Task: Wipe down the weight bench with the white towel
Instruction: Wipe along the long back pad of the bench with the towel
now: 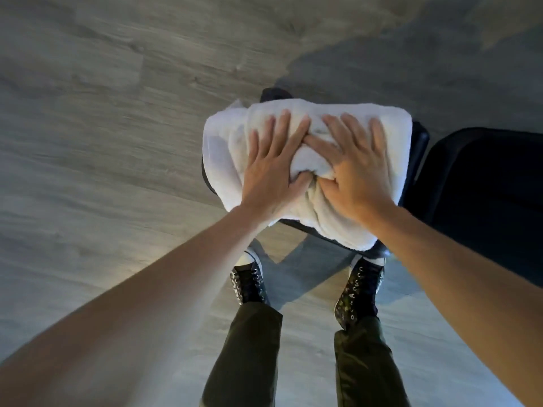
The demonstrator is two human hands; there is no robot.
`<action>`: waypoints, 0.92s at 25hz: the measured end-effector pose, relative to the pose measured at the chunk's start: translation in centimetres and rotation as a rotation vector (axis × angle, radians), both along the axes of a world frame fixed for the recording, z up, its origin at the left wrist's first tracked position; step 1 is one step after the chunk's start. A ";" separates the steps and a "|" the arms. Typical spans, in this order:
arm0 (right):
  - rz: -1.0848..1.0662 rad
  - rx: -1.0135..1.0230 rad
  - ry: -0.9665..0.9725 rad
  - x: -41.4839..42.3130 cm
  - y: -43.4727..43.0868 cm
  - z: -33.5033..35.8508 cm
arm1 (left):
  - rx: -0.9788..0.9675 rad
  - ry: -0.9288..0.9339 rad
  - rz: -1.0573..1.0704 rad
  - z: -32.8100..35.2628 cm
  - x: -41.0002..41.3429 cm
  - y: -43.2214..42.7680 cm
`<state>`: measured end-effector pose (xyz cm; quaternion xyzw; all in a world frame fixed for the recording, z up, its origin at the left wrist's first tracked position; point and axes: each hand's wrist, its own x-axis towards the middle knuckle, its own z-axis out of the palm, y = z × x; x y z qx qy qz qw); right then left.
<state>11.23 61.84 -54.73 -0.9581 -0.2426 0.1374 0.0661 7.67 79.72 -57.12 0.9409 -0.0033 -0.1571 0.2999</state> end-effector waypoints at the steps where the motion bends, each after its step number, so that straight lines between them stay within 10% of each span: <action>1: -0.010 0.016 0.001 -1.6 -0.3 0.5 | -0.016 -0.013 -0.019 0.0 -1.7 -0.3; 6: 0.071 0.031 0.067 -10.0 -3.4 1.9 | 0.080 0.003 -0.146 1.6 -10.9 -1.9; 13: -0.136 0.019 0.063 2.3 -5.1 0.9 | 0.024 0.100 -0.001 1.7 3.0 -5.2; 19: -0.089 0.033 0.162 -14.3 -6.3 3.8 | 0.015 0.172 -0.168 3.8 -12.9 -5.3; 23: 0.059 -0.017 0.199 -8.2 -9.0 4.5 | 0.005 0.229 -0.007 4.5 -9.4 -9.1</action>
